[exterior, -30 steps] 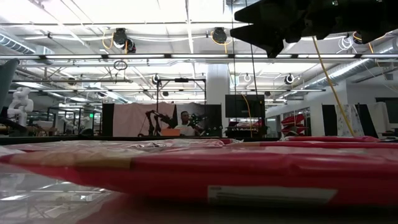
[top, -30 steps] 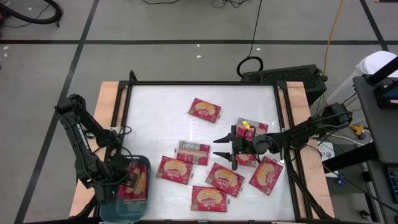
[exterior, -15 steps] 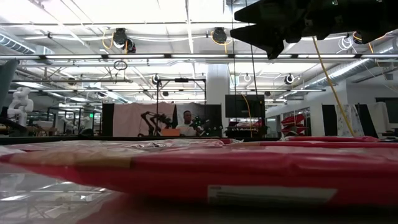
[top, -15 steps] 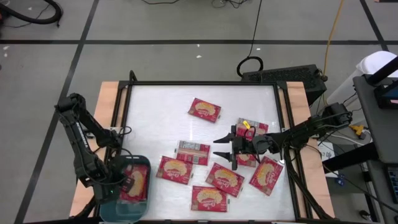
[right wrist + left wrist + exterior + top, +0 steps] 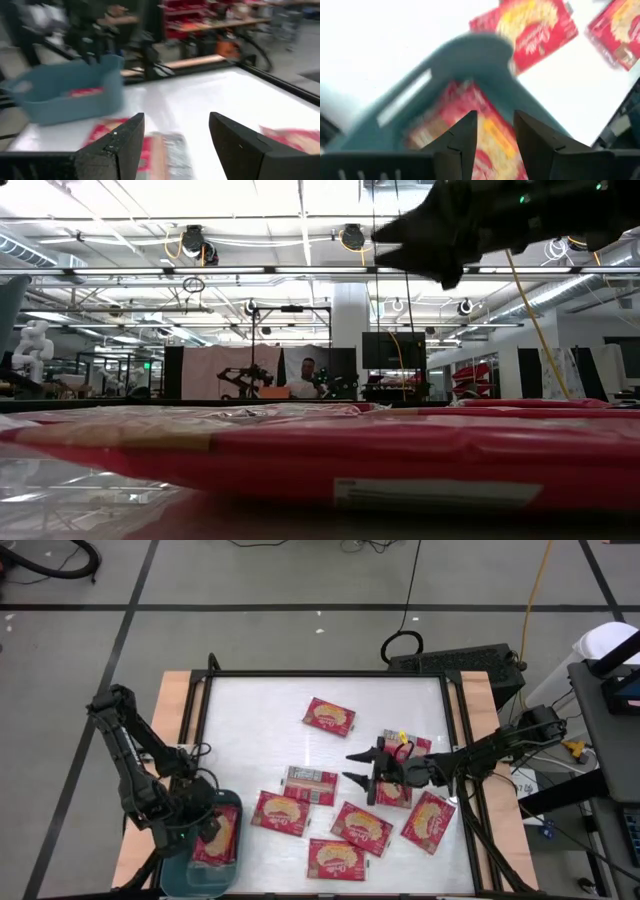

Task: Sort popcorn bags into baskets
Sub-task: Put the red popcorn bag into the blue bin

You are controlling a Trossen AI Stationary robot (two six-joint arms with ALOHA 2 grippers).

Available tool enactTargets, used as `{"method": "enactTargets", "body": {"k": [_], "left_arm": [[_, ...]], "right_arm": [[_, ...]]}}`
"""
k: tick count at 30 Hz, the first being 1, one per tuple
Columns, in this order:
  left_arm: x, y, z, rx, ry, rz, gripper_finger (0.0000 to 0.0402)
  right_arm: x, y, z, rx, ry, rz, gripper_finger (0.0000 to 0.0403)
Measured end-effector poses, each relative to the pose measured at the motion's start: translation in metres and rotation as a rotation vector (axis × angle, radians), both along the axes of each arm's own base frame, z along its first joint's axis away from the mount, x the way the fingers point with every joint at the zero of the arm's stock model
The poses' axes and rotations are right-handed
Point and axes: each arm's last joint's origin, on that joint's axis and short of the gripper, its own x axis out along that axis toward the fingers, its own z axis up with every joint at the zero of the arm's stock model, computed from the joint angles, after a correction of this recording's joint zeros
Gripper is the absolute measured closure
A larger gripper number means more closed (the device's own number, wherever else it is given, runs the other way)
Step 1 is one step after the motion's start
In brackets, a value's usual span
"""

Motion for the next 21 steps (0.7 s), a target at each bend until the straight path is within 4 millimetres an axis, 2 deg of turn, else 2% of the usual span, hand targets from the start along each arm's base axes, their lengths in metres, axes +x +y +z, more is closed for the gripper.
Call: {"method": "enactTargets", "body": {"k": [3,6,11,16,21], "left_arm": [[0.006,0.010,0.005,0.079,-0.060,-0.032,0.0270],[0.011,0.020,0.011,0.160,-0.140,-0.050,0.0270],[0.022,0.034,0.017,0.322,-0.251,-0.051,0.0270],[0.042,0.042,0.020,0.464,-0.318,-0.056,0.0270],[0.066,0.053,0.026,0.539,-0.378,-0.030,0.0270]], "right_arm": [[0.000,-0.008,-0.004,0.034,0.072,-0.052,0.0188],[0.002,-0.018,-0.008,0.028,0.234,-0.104,0.0188],[0.009,-0.039,0.002,-0.045,0.499,-0.185,0.0188],[0.015,-0.067,0.010,-0.161,0.532,-0.189,0.0188],[0.021,-0.099,-0.001,-0.166,0.579,-0.132,0.0188]]}}
